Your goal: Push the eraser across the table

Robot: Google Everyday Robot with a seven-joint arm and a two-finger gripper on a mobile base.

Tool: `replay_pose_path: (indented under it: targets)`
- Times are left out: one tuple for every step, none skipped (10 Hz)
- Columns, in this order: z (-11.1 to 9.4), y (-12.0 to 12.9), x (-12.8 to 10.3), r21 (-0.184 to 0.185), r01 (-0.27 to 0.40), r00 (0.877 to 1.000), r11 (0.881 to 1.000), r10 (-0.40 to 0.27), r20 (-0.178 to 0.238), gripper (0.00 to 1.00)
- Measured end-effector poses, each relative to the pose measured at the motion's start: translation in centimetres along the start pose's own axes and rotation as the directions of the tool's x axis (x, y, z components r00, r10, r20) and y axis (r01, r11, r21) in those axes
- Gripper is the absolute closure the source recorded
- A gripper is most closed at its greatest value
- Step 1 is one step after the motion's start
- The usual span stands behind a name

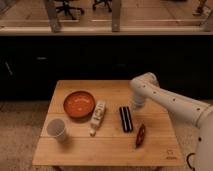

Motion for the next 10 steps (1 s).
replay_pose_path:
  targets:
    - [0.1, 0.1, -0.5, -0.002, 0.010, 1.000, 1.000, -0.010, -0.005, 1.00]
    - [0.3, 0.3, -0.5, -0.003, 0.021, 1.000, 1.000, -0.021, -0.015, 1.00]
    - [0.4, 0.5, -0.6, -0.004, 0.034, 0.999, 0.999, -0.034, -0.019, 1.00]
    - [0.6, 0.9, -1.2, -0.008, 0.049, 0.999, 0.999, -0.049, -0.021, 1.00]
    - [0.6, 1.3, -2.2, -0.009, 0.059, 0.998, 0.998, -0.059, -0.019, 1.00]
    - [0.7, 1.8, -3.2, -0.009, 0.069, 0.997, 0.998, -0.070, -0.017, 1.00]
    - [0.8, 2.2, -3.8, -0.011, 0.079, 0.997, 0.997, -0.079, -0.019, 1.00]
    - [0.8, 2.3, -4.2, -0.015, 0.089, 0.996, 0.996, -0.089, -0.021, 1.00]
    - [0.9, 2.5, -4.8, -0.020, 0.102, 0.994, 0.995, -0.103, -0.022, 1.00]
    - [0.9, 3.0, -5.6, -0.028, 0.121, 0.992, 0.992, -0.122, -0.026, 1.00]
